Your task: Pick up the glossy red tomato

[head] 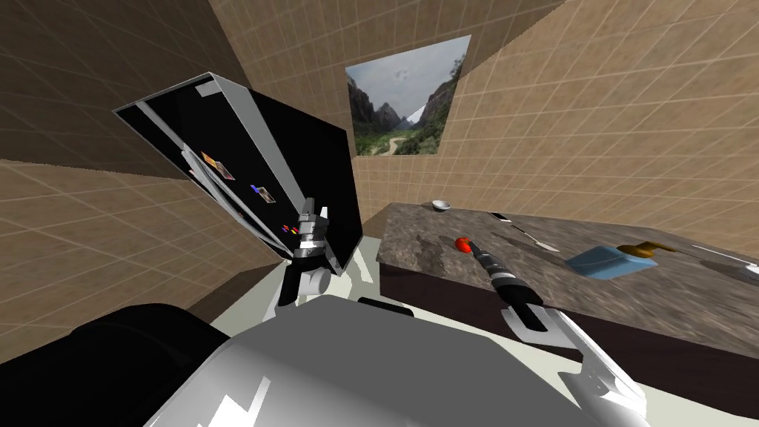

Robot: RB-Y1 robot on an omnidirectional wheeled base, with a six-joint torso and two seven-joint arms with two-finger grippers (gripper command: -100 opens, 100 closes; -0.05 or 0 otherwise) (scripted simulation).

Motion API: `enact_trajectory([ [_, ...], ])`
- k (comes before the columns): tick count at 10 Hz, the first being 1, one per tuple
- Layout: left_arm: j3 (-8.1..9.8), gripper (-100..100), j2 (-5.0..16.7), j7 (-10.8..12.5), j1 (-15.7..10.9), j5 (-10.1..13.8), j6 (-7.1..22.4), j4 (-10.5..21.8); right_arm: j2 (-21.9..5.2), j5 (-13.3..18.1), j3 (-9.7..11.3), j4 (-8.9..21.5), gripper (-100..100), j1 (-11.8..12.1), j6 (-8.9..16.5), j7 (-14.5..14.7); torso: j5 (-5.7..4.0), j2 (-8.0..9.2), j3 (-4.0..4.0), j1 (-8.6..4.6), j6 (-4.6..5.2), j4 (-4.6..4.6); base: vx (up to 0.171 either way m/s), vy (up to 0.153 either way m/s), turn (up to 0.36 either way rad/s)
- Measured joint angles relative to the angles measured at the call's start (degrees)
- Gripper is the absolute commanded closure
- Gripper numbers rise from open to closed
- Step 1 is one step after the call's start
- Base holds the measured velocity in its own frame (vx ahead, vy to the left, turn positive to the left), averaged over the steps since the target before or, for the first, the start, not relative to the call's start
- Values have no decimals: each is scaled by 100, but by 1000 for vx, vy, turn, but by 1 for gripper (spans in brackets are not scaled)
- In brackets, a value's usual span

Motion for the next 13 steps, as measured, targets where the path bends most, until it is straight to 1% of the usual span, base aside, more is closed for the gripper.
enact_trajectory([
  [1, 0, 0, 0, 0, 0, 0, 0, 0, -181, 134, 0, 191, -100, -98, 145, 103, 2, -4, -2, 7, -3, 0, 23, 135, 54],
  [2, 1, 0, 0, 0, 1, 0, 0, 0, -277, 196, -9, 319, -100, -133, 226, 165, -2, -5, -3, -14, 3, -1, 17, 133, 68],
  [4, 0, 0, 0, 0, 0, 0, 0, 0, -524, 449, -35, 783, -100, -273, 373, 386, -2, -8, -4, -11, -1, -1, 22, 134, 129],
  [5, 1, 0, 1, 0, 1, 0, 0, 0, -599, 512, -31, 864, -100, -290, 458, 461, -5, -2, -1, -26, 3, -1, 7, 99, 108],
  [6, 1, 0, 1, 0, 0, 0, 0, 0, -672, 616, -92, 968, -100, -227, 496, 553, -7, 2, 1, -31, 3, 0, 6, 83, 56],
  [7, 1, 0, 1, 0, 0, 0, 0, 0, -786, 640, -70, 1040, -100, -258, 566, 591, -7, 4, 2, -38, 3, 1, 3, 91, 109],
  [8, 1, 0, 1, 0, 0, 0, 0, 0, -952, 698, -37, 1207, -100, -345, 657, 645, -7, 4, 2, -36, 1, 1, 6, 69, 70],
  [9, 1, 0, 1, 0, 1, 0, 0, 0, -977, 760, -55, 1313, -100, -361, 684, 707, -9, 5, 3, -43, 4, 1, 5, 74, 122],
  [10, 1, 0, 1, 0, 0, 0, 0, 0, -1140, 808, -9, 1464, -100, -419, 770, 771, -9, 4, 3, -43, 1, 1, 8, 105, 189],
  [11, 1, 0, 1, 0, 0, 0, 0, 0, -1284, 909, 5, 1682, -100, -503, 831, 880, -7, 3, 2, -33, 1, 1, 12, 78, 64],
  [13, 1, 0, 1, 0, 0, 0, 0, 0, -1456, 1010, 20, 1893, -100, -494, 940, 1019, -10, 5, 3, -46, 3, 1, 9, 48, 85],
])
